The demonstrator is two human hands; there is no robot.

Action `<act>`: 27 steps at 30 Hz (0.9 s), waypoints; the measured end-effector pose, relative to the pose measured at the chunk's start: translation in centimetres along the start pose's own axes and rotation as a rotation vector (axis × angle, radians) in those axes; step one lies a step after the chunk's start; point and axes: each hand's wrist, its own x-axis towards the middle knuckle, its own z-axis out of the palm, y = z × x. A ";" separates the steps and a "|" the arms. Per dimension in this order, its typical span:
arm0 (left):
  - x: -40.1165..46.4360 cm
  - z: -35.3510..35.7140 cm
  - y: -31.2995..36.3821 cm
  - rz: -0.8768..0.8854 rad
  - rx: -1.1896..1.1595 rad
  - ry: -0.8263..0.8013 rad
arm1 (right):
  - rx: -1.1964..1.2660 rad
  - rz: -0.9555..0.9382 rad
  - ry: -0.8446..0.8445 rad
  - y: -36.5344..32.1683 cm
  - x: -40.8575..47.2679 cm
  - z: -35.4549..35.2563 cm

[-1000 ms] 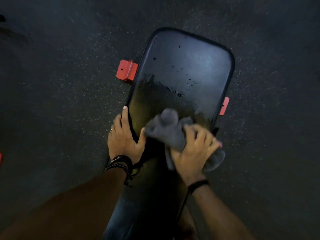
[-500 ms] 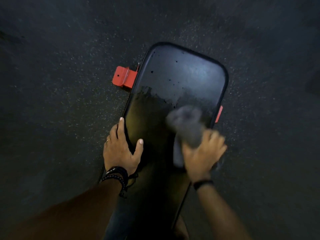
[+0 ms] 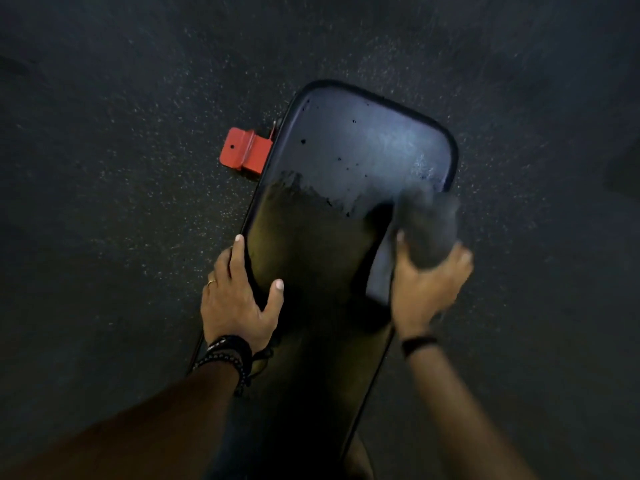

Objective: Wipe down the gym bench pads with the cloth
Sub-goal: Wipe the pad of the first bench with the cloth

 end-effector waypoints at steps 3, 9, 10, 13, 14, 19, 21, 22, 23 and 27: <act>0.1 0.2 -0.2 0.010 -0.004 -0.003 | 0.099 0.147 0.084 -3.2 10.1 2.3; -0.2 0.0 -0.4 0.012 0.007 -0.018 | 0.023 -0.010 -0.043 -0.6 0.9 -0.5; -0.2 0.0 -0.4 0.006 0.012 -0.020 | 0.042 0.002 -0.071 0.6 -2.2 -1.3; -0.1 0.0 -0.3 0.001 0.013 -0.030 | 0.112 0.080 -0.060 1.2 -4.0 -1.5; -0.1 0.0 -0.3 0.005 0.008 -0.024 | 0.125 0.065 -0.031 0.8 -2.2 -0.9; 0.0 0.0 -0.4 0.017 0.000 -0.023 | 0.114 0.088 0.027 -2.1 8.9 1.5; -0.1 0.0 -0.4 0.007 0.006 -0.024 | 0.093 0.085 0.028 -2.0 6.9 1.3; -0.3 -0.1 -0.4 0.005 0.004 -0.026 | 0.075 0.084 0.022 -1.3 4.4 0.9; -0.4 -0.2 -0.5 0.003 0.002 -0.025 | 0.047 0.077 0.005 -0.4 1.3 0.0; -0.3 -0.3 -0.2 -0.012 -0.004 -0.030 | -0.088 -0.009 -0.147 1.3 -6.2 -2.8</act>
